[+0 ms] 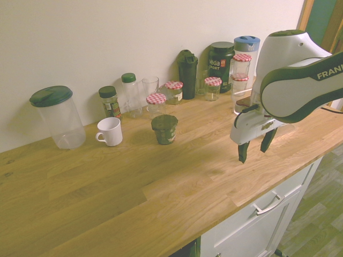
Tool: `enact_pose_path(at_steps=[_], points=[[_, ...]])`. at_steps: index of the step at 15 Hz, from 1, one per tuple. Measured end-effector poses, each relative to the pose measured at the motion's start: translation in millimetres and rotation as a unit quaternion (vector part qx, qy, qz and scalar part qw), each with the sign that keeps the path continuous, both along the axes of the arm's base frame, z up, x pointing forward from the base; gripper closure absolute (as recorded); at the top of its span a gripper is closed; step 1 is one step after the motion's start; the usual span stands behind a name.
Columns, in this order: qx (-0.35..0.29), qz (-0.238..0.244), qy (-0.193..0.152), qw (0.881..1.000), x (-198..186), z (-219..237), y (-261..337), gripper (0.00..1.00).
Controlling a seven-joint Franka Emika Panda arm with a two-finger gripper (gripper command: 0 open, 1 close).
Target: Put the cereal into the container
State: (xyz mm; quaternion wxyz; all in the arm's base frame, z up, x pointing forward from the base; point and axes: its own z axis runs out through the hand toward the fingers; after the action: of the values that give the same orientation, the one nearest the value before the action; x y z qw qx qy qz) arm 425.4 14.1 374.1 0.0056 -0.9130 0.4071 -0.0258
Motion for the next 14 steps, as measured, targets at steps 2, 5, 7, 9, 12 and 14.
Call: enact_pose_path(at_steps=[2,5,7,9,12,14], points=[[0.000,0.001,0.003,1.000,0,-1,1,0.00],[-0.003,0.015,-0.032,0.999,11,3,25,0.00],[0.000,0.027,-0.067,0.997,26,1,50,0.00],[0.003,0.035,-0.101,0.994,46,-8,68,0.00],[0.010,0.047,-0.166,0.985,82,-19,93,0.00],[0.014,0.053,-0.200,0.978,105,-16,111,0.00]])
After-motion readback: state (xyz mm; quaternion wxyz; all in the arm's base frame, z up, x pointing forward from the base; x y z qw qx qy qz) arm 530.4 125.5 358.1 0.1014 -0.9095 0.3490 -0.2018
